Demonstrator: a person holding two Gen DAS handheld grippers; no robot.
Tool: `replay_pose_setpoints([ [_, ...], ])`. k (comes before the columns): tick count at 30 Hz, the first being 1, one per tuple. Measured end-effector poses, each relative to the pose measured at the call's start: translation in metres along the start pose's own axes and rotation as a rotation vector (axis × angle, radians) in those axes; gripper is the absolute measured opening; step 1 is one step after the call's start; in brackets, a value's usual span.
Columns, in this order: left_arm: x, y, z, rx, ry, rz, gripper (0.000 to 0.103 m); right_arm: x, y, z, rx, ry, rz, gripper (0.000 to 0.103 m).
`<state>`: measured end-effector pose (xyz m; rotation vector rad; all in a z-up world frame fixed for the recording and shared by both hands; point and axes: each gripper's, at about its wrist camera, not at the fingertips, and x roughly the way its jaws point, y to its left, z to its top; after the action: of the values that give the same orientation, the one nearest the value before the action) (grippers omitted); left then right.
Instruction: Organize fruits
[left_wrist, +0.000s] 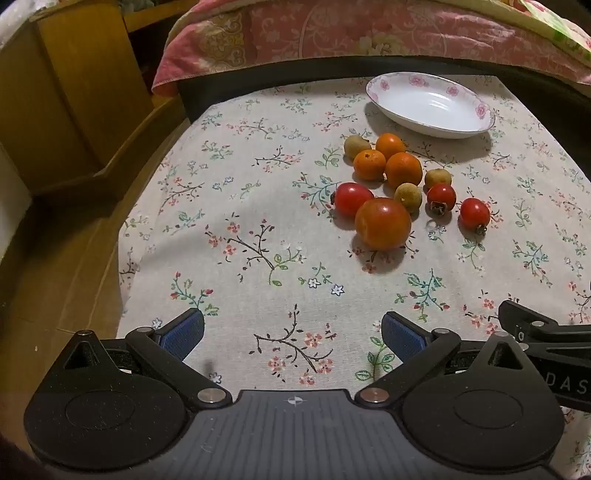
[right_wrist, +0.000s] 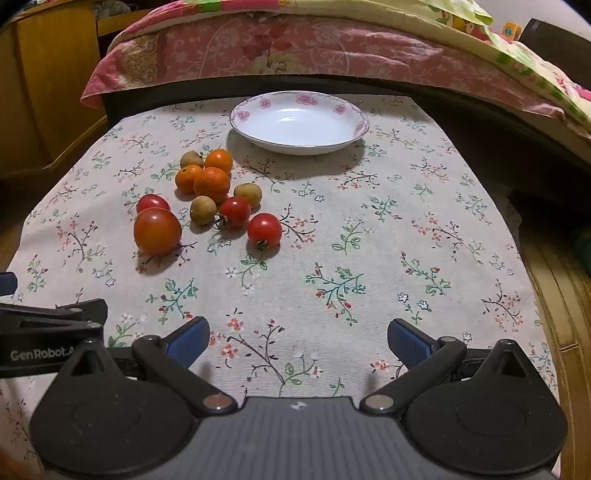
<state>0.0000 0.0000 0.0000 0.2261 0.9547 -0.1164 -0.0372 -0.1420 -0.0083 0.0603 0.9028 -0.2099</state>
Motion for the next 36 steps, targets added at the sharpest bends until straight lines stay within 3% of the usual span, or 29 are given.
replay_pose_setpoints([
  [36,0.012,-0.003,0.003,-0.004,0.05,-0.021,0.103,0.011,0.002,0.004,-0.027,0.023,0.028,0.095],
])
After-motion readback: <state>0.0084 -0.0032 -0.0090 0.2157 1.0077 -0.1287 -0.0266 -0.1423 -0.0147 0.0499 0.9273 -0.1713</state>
